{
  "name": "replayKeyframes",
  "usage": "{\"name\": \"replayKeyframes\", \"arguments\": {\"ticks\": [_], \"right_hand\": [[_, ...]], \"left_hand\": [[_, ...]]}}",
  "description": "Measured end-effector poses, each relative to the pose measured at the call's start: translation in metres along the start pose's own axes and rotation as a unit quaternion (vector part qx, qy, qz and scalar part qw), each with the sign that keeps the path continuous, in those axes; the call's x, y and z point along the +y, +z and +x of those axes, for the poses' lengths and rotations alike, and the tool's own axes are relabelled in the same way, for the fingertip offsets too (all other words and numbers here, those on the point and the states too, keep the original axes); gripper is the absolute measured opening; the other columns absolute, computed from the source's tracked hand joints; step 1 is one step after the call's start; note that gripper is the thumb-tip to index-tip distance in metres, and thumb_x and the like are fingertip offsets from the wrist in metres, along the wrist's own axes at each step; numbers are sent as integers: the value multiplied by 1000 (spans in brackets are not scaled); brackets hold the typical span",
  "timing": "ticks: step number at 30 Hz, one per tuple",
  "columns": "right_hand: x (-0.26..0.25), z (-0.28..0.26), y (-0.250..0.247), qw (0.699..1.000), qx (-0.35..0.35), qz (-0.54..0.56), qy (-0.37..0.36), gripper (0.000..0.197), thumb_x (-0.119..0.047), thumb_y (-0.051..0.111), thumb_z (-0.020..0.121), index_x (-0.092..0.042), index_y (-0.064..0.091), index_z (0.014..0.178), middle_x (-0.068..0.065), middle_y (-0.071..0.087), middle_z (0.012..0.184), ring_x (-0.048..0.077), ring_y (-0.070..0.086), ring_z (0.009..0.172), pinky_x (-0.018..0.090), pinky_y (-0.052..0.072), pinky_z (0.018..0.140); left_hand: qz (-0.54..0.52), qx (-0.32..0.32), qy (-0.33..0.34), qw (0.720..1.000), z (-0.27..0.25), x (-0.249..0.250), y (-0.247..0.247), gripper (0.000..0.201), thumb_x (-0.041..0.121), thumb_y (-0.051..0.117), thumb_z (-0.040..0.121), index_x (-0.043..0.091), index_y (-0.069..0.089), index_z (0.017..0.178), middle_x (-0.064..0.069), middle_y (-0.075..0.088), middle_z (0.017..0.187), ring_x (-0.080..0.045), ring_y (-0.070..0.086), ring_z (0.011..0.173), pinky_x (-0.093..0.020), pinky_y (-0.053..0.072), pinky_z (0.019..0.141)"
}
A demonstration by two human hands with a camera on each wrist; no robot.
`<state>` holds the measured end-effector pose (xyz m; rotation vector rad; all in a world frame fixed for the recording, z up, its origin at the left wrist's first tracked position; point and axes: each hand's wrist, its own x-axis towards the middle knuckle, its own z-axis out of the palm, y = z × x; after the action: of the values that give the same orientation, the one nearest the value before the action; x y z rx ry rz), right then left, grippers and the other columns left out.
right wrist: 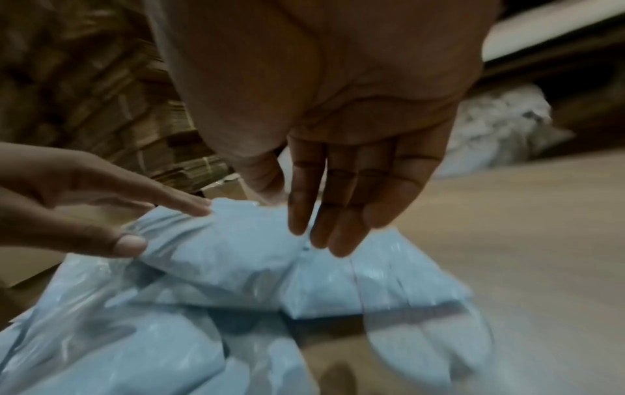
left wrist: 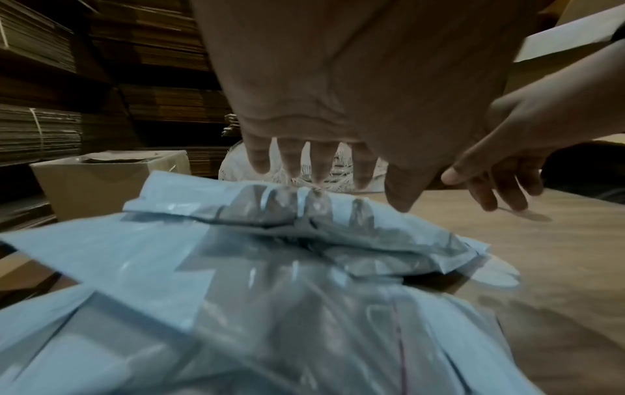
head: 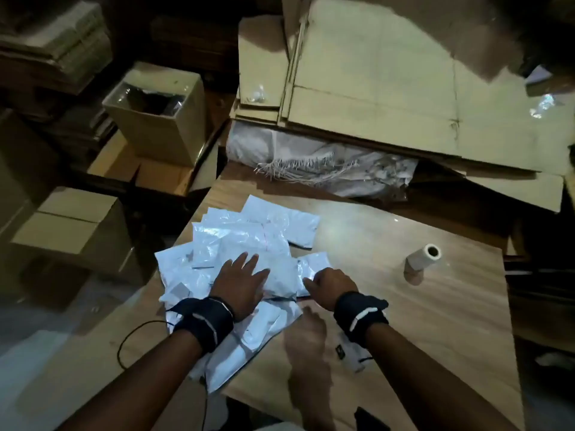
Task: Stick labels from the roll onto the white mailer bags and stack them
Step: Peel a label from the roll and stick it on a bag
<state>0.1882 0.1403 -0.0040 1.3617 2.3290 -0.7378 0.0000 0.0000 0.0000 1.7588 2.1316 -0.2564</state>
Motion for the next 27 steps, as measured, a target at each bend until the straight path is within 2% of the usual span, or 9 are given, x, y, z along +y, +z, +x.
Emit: {"name": "replayKeyframes", "arguments": {"ticks": [3,6,8,13,15,18,21,24,27], "right_hand": [[4,6,22,998,-54,26,17,47,-55,42,95,-16,60,78,10,66,95,29,60,88,31,43,70],[1,11,34,993,-40,104,45,43,-60,43,92,-22,63,84,4,67,97,25,59,88,30,42,71],[-5,15,35,987,-39,154,36,45,-63,44,92,-23,65,89,3,67,99,24,60,90,32,45,76],[-17,20,44,959,-49,279,25,35,-53,67,84,-24,57,67,5,66,78,27,65,79,38,52,74],[-19,17,40,946,-34,321,26,33,-41,71,86,-23,54,64,0,59,69,20,60,69,32,49,68],[-17,10,34,927,-33,372,11,32,-20,69,91,-16,49,65,-3,51,63,11,49,57,15,40,52],[-3,1,33,871,-34,490,-8,27,-11,70,89,12,57,97,32,63,88,23,60,73,25,49,62],[18,-12,21,842,-46,538,-27,6,-5,64,92,-6,61,97,11,67,85,15,65,73,26,53,61],[51,-28,11,829,-22,558,-19,13,-8,63,93,-9,63,106,2,65,87,12,63,74,24,52,61]], "left_hand": [[-3,17,9,1000,0,-7,11,63,41,66,86,29,44,145,-12,34,155,-37,32,142,-51,32,110],[22,8,29,999,3,-13,23,72,32,88,59,26,64,127,-15,60,132,-39,60,117,-51,52,85],[26,33,44,998,4,-16,21,70,23,90,54,24,68,120,-16,65,125,-40,64,108,-50,55,77],[20,49,54,997,9,-21,19,56,22,84,65,28,68,118,-17,64,124,-42,64,102,-52,54,73],[6,44,59,997,11,-21,14,66,28,81,69,27,59,131,-18,57,134,-42,61,107,-51,53,79],[-32,97,32,994,10,-20,0,99,54,75,73,24,26,153,-14,39,152,-35,49,127,-47,45,95],[-63,154,28,986,6,-15,-21,110,68,70,68,19,22,154,-11,40,152,-33,44,133,-48,41,101],[-80,122,46,988,3,-3,-37,112,74,62,72,21,10,156,-8,55,136,-30,56,118,-42,44,94],[-172,46,54,983,2,22,-31,108,67,62,79,38,-11,152,3,57,135,-25,62,110,-35,49,87]]}}
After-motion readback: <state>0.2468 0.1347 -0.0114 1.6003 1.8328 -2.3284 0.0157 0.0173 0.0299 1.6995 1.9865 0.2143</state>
